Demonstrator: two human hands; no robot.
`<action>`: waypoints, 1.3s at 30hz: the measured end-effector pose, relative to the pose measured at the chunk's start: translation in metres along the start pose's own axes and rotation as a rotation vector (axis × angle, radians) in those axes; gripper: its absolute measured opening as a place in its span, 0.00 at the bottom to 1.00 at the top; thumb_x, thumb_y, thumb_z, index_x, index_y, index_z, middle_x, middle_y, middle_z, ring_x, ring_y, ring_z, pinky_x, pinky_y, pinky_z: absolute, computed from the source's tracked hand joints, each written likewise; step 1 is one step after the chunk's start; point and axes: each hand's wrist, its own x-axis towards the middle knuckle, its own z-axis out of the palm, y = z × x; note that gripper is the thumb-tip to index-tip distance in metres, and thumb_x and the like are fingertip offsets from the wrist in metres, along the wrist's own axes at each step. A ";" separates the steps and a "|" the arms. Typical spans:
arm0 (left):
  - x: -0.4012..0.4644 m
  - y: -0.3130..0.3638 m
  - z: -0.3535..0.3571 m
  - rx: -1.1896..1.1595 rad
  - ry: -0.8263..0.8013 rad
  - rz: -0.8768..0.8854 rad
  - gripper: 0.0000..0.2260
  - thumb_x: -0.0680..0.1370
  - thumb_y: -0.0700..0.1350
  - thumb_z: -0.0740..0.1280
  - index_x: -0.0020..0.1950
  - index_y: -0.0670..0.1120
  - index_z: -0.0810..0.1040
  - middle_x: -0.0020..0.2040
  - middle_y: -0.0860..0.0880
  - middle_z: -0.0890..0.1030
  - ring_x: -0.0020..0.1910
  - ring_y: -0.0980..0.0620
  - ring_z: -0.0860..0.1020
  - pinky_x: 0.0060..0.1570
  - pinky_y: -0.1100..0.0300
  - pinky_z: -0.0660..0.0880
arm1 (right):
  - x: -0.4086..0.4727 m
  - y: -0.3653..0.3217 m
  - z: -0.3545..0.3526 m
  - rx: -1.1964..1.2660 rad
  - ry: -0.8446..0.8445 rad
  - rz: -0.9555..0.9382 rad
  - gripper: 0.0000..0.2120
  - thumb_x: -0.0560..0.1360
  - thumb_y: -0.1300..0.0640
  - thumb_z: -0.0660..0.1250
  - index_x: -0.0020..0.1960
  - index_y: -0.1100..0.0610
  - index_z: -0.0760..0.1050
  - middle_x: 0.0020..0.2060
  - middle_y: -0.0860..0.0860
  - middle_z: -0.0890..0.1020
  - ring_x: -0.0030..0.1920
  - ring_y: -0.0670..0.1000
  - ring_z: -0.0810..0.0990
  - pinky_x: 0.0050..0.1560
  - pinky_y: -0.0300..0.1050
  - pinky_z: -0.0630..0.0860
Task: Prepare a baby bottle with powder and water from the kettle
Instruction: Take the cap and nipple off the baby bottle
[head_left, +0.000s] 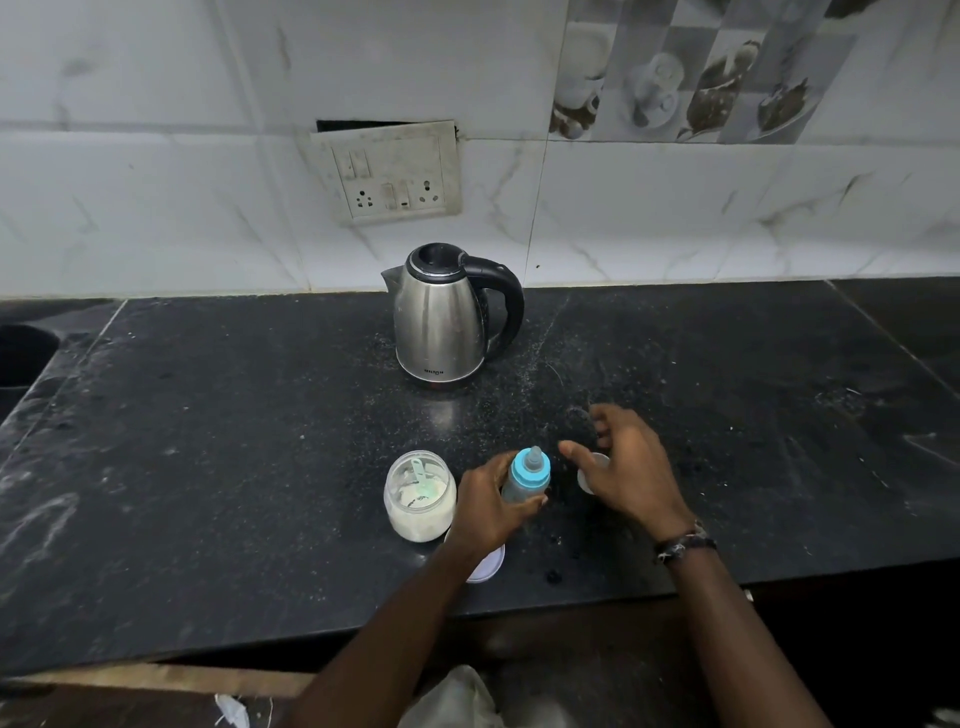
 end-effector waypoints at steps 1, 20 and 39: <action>0.000 0.000 0.000 -0.012 0.002 0.001 0.25 0.68 0.44 0.81 0.64 0.50 0.81 0.56 0.56 0.86 0.55 0.60 0.84 0.56 0.59 0.81 | -0.003 -0.010 0.002 -0.002 -0.009 -0.026 0.28 0.70 0.39 0.72 0.64 0.53 0.73 0.52 0.50 0.78 0.48 0.48 0.78 0.49 0.48 0.78; 0.003 0.003 -0.004 -0.094 -0.014 -0.044 0.21 0.65 0.46 0.79 0.55 0.58 0.81 0.51 0.49 0.87 0.52 0.51 0.86 0.53 0.44 0.82 | 0.010 -0.030 0.025 -0.211 -0.267 -0.350 0.18 0.67 0.43 0.71 0.49 0.55 0.77 0.45 0.50 0.80 0.45 0.53 0.80 0.44 0.46 0.73; 0.004 -0.003 -0.002 -0.090 -0.026 -0.090 0.21 0.69 0.50 0.80 0.59 0.47 0.82 0.52 0.51 0.87 0.54 0.53 0.86 0.55 0.46 0.82 | 0.000 -0.052 0.016 -0.216 -0.399 -0.283 0.34 0.69 0.48 0.72 0.72 0.50 0.63 0.62 0.49 0.72 0.62 0.53 0.73 0.61 0.50 0.73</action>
